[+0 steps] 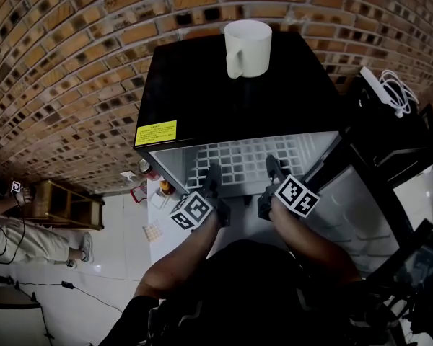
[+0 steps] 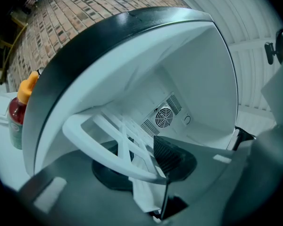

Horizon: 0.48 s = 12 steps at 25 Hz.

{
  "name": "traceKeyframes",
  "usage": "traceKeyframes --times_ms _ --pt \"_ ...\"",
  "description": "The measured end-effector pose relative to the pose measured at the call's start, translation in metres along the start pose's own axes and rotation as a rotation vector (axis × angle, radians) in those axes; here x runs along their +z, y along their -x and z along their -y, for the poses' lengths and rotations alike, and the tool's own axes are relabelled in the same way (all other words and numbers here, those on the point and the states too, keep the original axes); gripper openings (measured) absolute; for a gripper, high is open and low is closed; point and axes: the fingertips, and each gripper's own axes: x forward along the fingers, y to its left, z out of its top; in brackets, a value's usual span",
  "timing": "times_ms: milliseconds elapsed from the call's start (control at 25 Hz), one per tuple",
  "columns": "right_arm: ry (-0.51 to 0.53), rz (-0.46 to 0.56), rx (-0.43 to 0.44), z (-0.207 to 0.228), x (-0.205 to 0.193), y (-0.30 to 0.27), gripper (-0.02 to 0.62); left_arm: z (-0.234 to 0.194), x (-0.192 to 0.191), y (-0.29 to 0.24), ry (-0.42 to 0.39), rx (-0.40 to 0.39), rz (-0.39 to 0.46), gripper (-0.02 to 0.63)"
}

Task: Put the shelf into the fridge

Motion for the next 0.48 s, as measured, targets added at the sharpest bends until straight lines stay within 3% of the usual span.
traceKeyframes --times_ms 480 --pt "0.003 0.019 -0.016 0.0021 0.0025 -0.0066 0.181 -0.0025 0.0007 -0.0068 -0.023 0.032 0.032 0.130"
